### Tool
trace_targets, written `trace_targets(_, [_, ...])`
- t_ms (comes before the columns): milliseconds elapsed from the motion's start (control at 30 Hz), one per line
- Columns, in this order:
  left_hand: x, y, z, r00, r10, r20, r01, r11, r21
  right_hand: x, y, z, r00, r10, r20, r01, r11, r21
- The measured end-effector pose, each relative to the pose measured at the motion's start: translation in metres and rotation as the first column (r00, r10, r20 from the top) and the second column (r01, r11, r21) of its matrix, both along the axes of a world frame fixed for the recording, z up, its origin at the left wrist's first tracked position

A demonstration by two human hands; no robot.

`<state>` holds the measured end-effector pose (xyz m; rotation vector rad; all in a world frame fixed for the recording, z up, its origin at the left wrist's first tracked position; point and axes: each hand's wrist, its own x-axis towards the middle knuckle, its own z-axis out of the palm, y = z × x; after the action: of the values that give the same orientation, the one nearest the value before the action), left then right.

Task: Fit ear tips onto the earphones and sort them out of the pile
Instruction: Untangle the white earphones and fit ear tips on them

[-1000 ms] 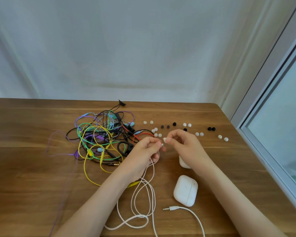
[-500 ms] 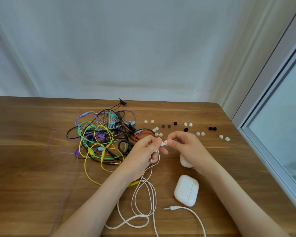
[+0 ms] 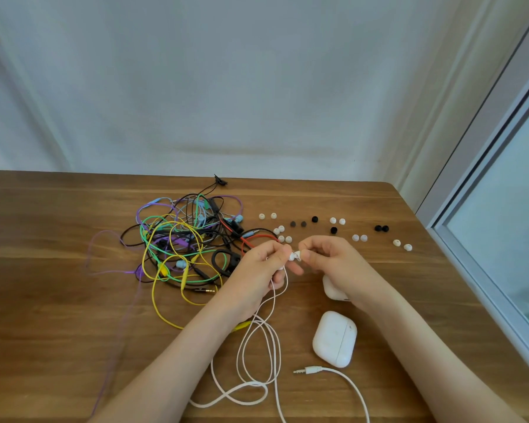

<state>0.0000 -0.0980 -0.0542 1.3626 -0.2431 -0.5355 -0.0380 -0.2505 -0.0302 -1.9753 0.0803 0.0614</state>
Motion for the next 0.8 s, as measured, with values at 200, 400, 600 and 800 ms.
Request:
trace_targets(200, [0.002,-0.001,-0.004,0.999,0.028,0.022,-0.028,0.999,0.018,0.0,0.003,-0.001,1.0,-0.021,0.016,0.021,1.0,0.005])
trace_targets(400, [0.001,-0.002,-0.007,0.996,0.067,0.066,-0.071,0.996,0.052,0.0,0.008,-0.006,0.995,-0.082,0.06,0.085,0.995,-0.044])
trace_targets(600, [-0.001,-0.002,-0.007,0.989,0.1,0.108,-0.108,0.991,0.074,0.001,0.011,-0.01,0.988,-0.107,0.112,0.112,0.993,-0.042])
trace_targets(800, [-0.003,-0.002,-0.002,0.993,0.096,0.067,-0.099,0.995,0.034,0.0,0.008,-0.009,0.99,-0.094,0.11,0.088,0.994,0.059])
